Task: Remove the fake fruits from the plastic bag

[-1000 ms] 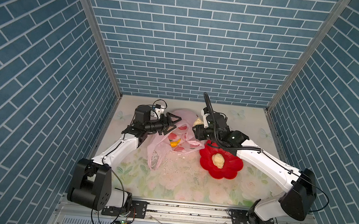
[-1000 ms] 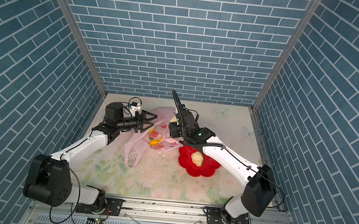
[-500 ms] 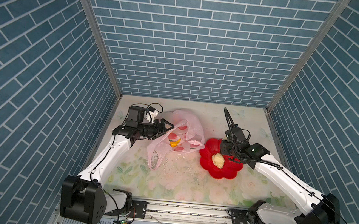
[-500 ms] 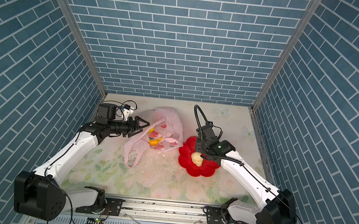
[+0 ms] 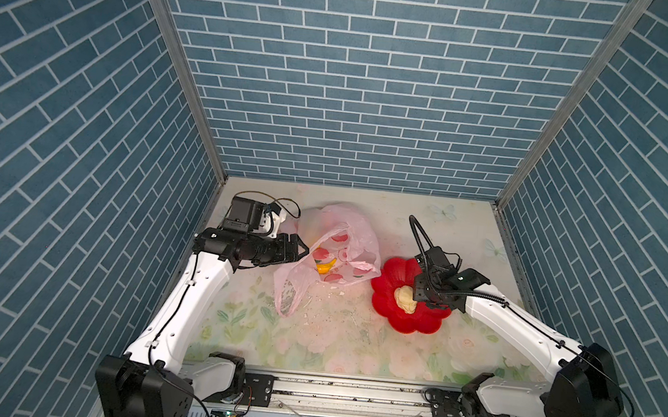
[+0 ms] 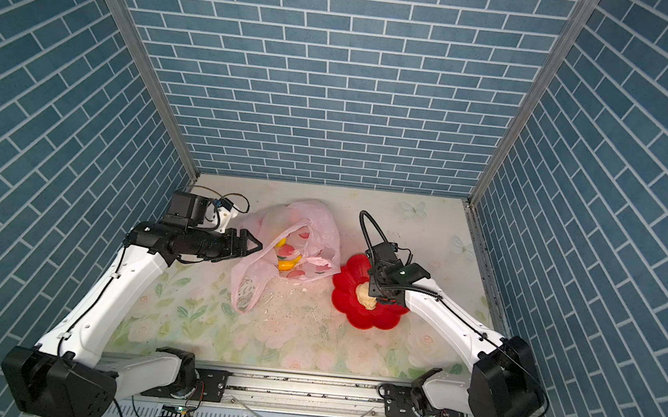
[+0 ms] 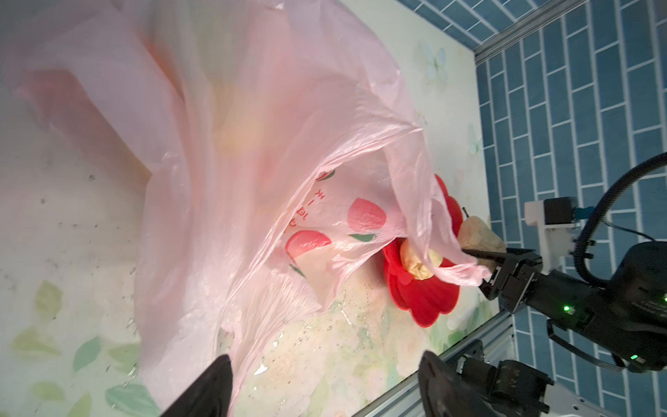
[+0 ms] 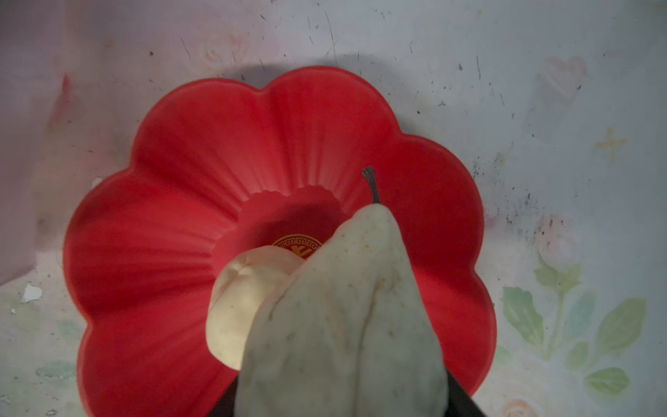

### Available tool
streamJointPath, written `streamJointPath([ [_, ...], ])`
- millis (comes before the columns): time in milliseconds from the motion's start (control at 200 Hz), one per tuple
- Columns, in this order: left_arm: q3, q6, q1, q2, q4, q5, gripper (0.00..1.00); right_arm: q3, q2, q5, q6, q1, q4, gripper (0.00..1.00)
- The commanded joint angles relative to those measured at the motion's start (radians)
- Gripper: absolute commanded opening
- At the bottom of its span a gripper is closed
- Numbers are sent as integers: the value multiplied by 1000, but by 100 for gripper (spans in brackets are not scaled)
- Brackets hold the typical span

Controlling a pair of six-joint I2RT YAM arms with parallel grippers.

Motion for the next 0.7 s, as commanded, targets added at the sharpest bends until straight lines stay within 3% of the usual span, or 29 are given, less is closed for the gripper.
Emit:
streamJointPath([
  [0, -38, 63, 6, -5, -101, -61, 82, -26, 22, -20, 43, -11, 11, 46],
  [235, -127, 49, 5, -28, -91, -92, 82, -55, 40, -35, 49, -23, 29, 47],
  [695, -176, 26, 4, 5, -19, -53, 82, -61, 78, -51, 42, -46, 59, 47],
])
